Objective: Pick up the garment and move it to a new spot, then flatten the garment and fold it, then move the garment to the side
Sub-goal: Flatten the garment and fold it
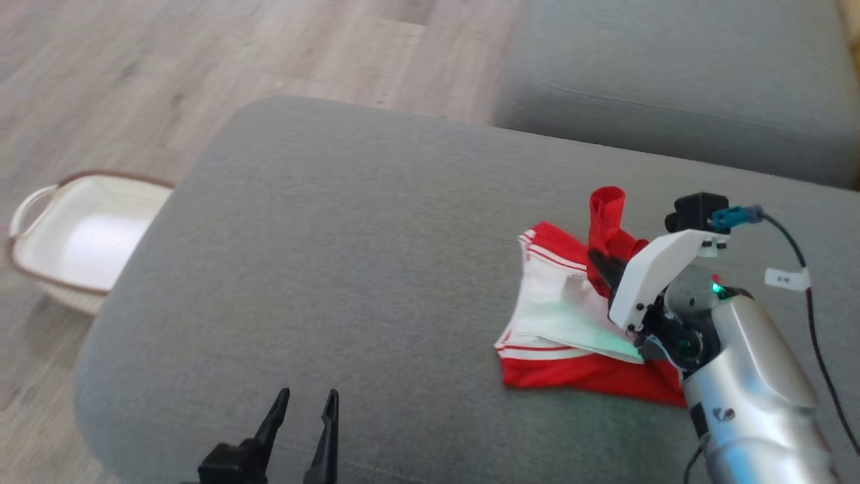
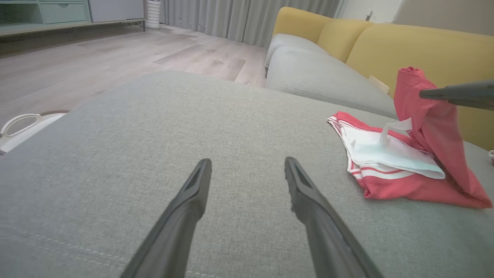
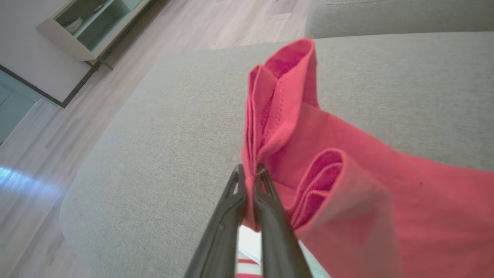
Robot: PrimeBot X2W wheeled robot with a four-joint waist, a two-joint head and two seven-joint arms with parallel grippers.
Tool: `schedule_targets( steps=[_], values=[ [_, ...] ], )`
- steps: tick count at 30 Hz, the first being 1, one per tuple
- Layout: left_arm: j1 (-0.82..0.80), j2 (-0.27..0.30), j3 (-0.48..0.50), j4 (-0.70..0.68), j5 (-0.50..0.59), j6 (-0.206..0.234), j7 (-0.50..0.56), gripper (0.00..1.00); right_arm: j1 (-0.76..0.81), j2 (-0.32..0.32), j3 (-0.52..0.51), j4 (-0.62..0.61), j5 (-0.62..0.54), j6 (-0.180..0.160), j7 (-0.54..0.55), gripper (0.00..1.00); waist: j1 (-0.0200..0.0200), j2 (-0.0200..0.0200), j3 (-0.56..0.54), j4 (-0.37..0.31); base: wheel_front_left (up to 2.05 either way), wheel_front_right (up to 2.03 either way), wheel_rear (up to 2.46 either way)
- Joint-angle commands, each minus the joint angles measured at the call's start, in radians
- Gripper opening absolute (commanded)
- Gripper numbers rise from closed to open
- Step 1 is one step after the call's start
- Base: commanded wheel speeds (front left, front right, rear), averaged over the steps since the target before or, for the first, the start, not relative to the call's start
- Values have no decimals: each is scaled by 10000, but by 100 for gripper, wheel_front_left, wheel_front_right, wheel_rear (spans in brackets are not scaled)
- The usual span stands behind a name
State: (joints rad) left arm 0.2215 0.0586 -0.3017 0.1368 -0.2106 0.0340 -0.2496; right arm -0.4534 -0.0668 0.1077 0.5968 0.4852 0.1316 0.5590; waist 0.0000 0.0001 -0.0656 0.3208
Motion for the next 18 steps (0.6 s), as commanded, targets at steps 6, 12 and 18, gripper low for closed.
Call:
schedule_targets(
  steps=[6, 12, 18],
  values=[
    [-292, -83, 248, -160, 41, -83, -122, 100, -713, 162, 532, 300, 425, -9, -601, 8, 0, -1, 77, 773, 0, 0, 0],
    [-376, -83, 209, -218, -178, -21, -122, 100, -1076, 164, 946, 686, 861, -9, -1235, 100, 0, -1, 284, 707, 0, 0, 0],
    [-450, -83, 146, -217, -109, 43, -122, 100, -999, 50, 1032, 364, 1439, -9, -2225, 100, 0, -1, 313, -6, 0, 0, 0]
  ],
)
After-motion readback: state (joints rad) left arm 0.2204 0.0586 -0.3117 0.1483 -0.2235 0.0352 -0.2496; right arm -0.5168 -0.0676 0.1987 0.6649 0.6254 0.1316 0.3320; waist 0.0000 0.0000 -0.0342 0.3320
